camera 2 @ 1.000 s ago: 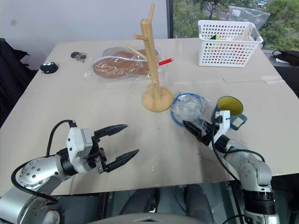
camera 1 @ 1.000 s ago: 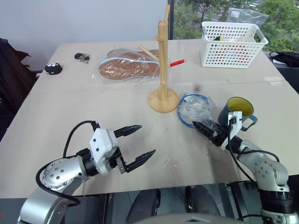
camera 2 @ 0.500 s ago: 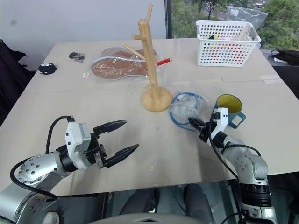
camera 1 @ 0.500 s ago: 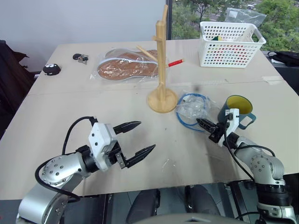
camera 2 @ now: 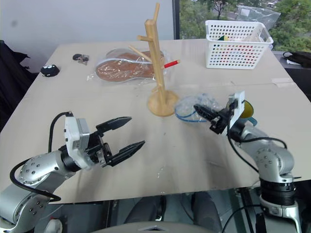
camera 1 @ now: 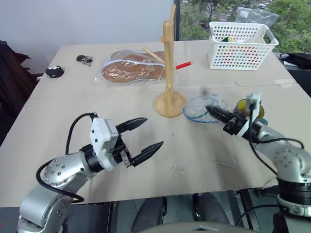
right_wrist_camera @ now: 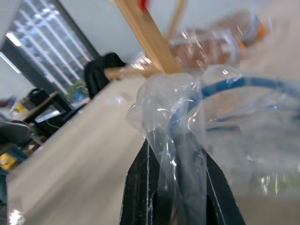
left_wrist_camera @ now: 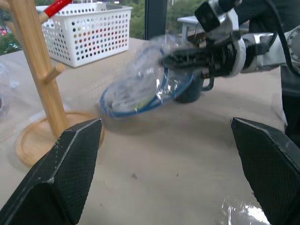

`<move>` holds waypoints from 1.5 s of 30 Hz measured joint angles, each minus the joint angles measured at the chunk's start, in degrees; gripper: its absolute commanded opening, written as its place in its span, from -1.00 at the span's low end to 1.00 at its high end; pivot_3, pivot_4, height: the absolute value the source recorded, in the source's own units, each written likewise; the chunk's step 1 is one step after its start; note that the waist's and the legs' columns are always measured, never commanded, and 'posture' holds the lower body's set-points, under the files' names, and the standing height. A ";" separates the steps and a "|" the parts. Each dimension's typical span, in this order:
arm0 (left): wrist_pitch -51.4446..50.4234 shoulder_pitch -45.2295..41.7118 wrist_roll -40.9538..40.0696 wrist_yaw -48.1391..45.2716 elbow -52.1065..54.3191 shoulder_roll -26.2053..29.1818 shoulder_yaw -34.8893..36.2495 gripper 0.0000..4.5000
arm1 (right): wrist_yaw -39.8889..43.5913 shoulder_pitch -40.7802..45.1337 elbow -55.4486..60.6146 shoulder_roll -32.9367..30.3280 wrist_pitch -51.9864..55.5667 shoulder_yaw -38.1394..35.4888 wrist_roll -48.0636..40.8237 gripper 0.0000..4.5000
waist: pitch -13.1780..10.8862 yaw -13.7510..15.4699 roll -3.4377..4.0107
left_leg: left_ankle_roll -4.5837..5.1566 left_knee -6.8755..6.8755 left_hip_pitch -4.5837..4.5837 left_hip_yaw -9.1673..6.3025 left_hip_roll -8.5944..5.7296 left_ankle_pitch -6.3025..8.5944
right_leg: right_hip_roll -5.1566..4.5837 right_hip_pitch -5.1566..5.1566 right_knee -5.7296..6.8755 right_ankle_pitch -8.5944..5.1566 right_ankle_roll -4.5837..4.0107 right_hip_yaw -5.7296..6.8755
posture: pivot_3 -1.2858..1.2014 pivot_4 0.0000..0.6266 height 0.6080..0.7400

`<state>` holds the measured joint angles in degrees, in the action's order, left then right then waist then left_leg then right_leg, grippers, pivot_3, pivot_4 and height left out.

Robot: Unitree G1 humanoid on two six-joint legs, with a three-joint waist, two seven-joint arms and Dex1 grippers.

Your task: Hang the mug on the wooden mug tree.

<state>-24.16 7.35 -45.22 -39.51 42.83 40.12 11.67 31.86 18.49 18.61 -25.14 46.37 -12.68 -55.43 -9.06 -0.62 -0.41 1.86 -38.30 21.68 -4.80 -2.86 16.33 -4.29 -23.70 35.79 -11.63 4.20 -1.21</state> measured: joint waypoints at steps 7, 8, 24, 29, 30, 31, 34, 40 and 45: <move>-5.53 -6.58 -6.64 2.45 1.38 0.19 -1.71 1.00 | -2.19 5.94 1.09 -6.93 2.21 -4.90 -4.91 -0.99 | -0.02 0.02 0.01 | 0.01 -0.01 0.04 -0.01 -0.01 0.00 | -0.01 -0.01 0.00 0.00 0.00 0.01 | 0.03 -0.52 1.00; -6.46 -8.80 -7.27 3.16 1.28 -0.01 -2.81 1.00 | -2.49 7.52 0.32 -8.53 2.22 -6.14 -5.31 -0.99 | -0.03 0.04 0.01 | 0.00 -0.02 0.04 -0.01 -0.02 0.00 | -0.01 -0.01 -0.01 0.00 0.00 0.01 | 0.03 -0.52 1.00; -9.73 -43.19 9.29 6.92 -21.87 -19.68 -28.27 1.00 | -0.87 6.42 -22.95 -24.54 -10.20 -20.66 9.94 -0.99 | -0.15 1.05 -0.02 | -0.19 0.01 0.14 0.49 -0.06 -0.13 | -0.04 -0.02 -0.12 0.02 0.02 -0.10 | 0.03 -0.52 1.00; -8.41 -46.63 19.93 12.95 -27.70 -26.70 -31.57 1.00 | -0.36 1.40 -25.36 -22.54 -16.66 -20.83 16.05 -0.99 | -0.15 0.74 0.05 | -0.19 -0.03 0.06 0.42 -0.03 -0.14 | -0.01 -0.04 -0.04 0.03 0.05 -0.26 | 0.03 -0.52 1.00; -8.22 -47.20 21.38 13.77 -28.29 -27.71 -32.15 1.00 | -0.36 1.00 -25.65 -21.88 -17.56 -20.83 16.79 -0.99 | -0.15 0.67 0.05 | -0.18 -0.04 0.06 0.43 -0.04 -0.14 | -0.01 -0.03 -0.04 0.03 0.05 -0.28 | 0.03 -0.52 1.00; -8.10 -47.57 22.60 14.41 -28.69 -28.65 -32.55 1.00 | -0.40 0.72 -26.13 -21.39 -18.35 -20.83 17.41 -0.99 | -0.15 0.62 0.05 | -0.18 -0.04 0.05 0.44 -0.04 -0.14 | -0.01 -0.03 -0.04 0.03 0.06 -0.30 | 0.03 -0.52 1.00; -8.01 -48.35 25.84 16.14 -30.19 -31.91 -32.79 1.00 | -0.97 0.64 -27.81 -20.56 -21.31 -20.82 19.79 -0.99 | -0.15 0.54 0.05 | -0.19 -0.05 0.05 0.44 -0.04 -0.14 | -0.01 -0.04 -0.04 0.05 0.08 -0.31 | 0.03 -0.52 1.00; -8.01 -48.36 27.93 15.76 -31.16 -34.13 -32.99 1.00 | -2.07 0.77 -28.90 -19.45 -26.50 -20.83 23.36 -0.49 | -0.15 0.50 0.06 | -0.20 -0.03 0.06 0.37 -0.04 -0.15 | 0.01 -0.04 -0.04 0.05 0.09 -0.28 | 0.03 -0.52 1.00; -7.86 -48.12 28.26 13.30 -31.28 -34.33 -32.66 1.00 | 0.03 -15.02 -25.34 -20.07 -17.65 -17.18 25.32 0.58 | -0.12 1.89 0.07 | -0.20 -0.05 0.17 0.33 -0.06 -0.15 | -0.04 -0.04 -0.08 0.04 0.08 -0.14 | 0.03 -0.52 1.00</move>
<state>-32.02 -40.77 -16.96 -26.21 11.54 5.79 -20.99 31.90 3.47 -6.73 -45.21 28.73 -29.86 -30.11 -9.18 1.27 -0.33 1.66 -38.35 21.85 -4.47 -2.92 16.18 -4.33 -23.74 35.71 -11.59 4.27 -1.35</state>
